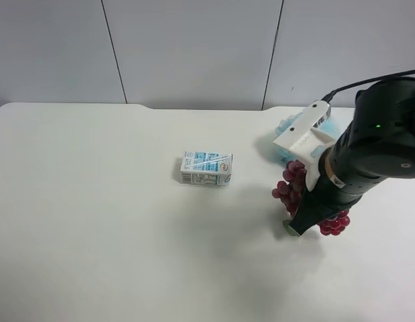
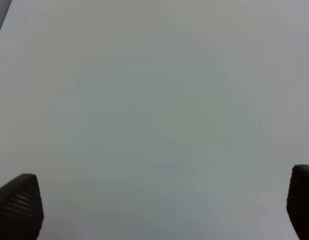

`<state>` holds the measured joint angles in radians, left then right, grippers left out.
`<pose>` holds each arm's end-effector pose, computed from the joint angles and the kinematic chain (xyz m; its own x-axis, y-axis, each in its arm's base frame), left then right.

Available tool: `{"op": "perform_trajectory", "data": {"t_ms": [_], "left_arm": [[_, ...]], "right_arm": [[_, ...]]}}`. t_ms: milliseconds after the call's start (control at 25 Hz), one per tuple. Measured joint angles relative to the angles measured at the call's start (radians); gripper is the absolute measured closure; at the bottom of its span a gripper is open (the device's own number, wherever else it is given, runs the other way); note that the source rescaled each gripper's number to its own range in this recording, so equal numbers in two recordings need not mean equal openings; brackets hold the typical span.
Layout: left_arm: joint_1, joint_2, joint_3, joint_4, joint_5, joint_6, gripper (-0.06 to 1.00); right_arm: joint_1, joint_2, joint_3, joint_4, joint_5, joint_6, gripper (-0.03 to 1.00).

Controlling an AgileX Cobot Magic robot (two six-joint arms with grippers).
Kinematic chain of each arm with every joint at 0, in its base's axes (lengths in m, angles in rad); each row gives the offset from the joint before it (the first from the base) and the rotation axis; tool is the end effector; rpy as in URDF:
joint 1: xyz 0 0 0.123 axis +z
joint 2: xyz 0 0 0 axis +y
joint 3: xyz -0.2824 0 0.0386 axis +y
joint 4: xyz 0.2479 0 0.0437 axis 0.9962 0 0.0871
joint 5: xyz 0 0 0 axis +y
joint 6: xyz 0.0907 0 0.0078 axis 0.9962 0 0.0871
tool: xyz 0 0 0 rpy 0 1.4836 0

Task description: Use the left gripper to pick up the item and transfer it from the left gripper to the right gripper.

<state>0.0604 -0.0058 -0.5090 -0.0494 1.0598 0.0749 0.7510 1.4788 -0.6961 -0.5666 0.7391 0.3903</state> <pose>-0.0066 -0.0043 0.2798 -0.4412 0.0241 -0.8971 0.0006 0.9996 0.0265 0.1961 0.1379 0.1811 -0.6841 -0.7013 -0.2003 -0.6130 0.7017 -0.3632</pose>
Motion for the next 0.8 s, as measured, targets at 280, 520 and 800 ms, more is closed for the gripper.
{"op": "perform_trajectory", "data": {"t_ms": [280, 520, 800], "left_arm": [[0.0, 0.0, 0.0, 0.0, 0.0, 0.0, -0.05], [0.0, 0.0, 0.0, 0.0, 0.0, 0.0, -0.05], [0.0, 0.0, 0.0, 0.0, 0.0, 0.0, -0.05]], "right_arm": [[0.0, 0.065, 0.0, -0.003, -0.045, 0.0, 0.97], [0.0, 0.069, -0.001, 0.034, -0.052, -0.003, 0.44], [0.0, 0.064, -0.002, 0.129, -0.001, -0.092, -0.02]]}}
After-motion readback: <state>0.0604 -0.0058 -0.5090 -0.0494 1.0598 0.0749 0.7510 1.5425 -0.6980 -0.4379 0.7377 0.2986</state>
